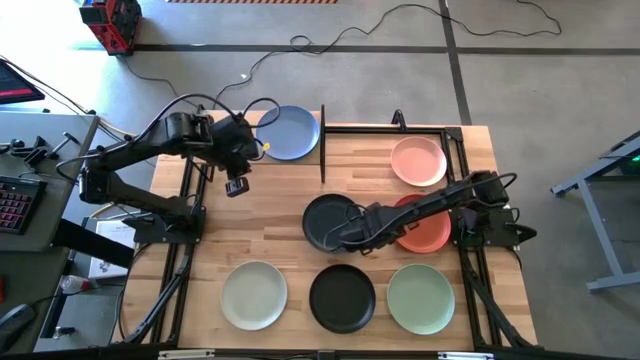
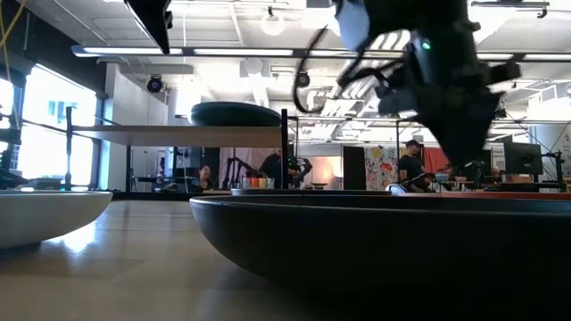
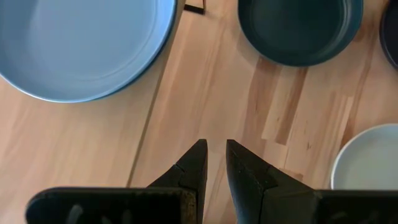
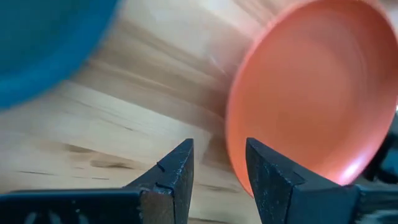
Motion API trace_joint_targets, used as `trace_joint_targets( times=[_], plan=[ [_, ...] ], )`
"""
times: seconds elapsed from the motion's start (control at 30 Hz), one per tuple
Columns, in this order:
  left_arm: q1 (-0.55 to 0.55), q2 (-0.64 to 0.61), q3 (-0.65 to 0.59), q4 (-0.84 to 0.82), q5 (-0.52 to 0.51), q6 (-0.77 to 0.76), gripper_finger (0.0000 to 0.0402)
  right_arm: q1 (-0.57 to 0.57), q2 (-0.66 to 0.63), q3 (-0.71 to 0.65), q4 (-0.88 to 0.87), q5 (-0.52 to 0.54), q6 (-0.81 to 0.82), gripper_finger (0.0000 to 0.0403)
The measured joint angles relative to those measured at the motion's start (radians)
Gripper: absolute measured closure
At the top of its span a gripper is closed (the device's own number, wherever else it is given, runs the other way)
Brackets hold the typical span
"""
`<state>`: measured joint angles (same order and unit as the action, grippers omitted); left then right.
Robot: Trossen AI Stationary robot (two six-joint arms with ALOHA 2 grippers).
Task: Place and stack plates onto a shelf
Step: Stack the orange plate on top of the light blue plate on the shelf
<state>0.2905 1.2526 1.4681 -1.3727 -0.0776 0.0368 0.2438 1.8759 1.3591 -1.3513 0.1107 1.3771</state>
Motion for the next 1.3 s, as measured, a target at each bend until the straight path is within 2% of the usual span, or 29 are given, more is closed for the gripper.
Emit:
trace_joint_targets(
  times=[0.47, 0.83, 0.93, 1.13, 1.3],
  plan=[
    [-0.005, 0.0, 0.0, 0.0, 0.0, 0.0, 0.0353, 0.014, 0.0, -0.143, 0.104, -0.039, 0.036, 0.0279],
    [-0.005, 0.0, 0.0, 0.0, 0.0, -0.017, 0.0353, 0.014, 0.0, -0.199, 0.149, -0.069, 0.037, 0.0283],
    [-0.005, 0.0, 0.0, 0.0, 0.0, -0.033, 0.0353, 0.014, 0.0, -0.199, 0.148, -0.065, 0.037, 0.0307],
    [-0.005, 0.0, 0.0, 0.001, -0.002, -0.034, 0.0353, 0.014, 0.0, -0.199, 0.151, -0.058, 0.036, 0.0392],
    [-0.005, 0.0, 0.0, 0.001, -0.003, -0.034, 0.0353, 0.014, 0.0, -0.195, 0.146, -0.068, 0.032, 0.0396]
  ],
)
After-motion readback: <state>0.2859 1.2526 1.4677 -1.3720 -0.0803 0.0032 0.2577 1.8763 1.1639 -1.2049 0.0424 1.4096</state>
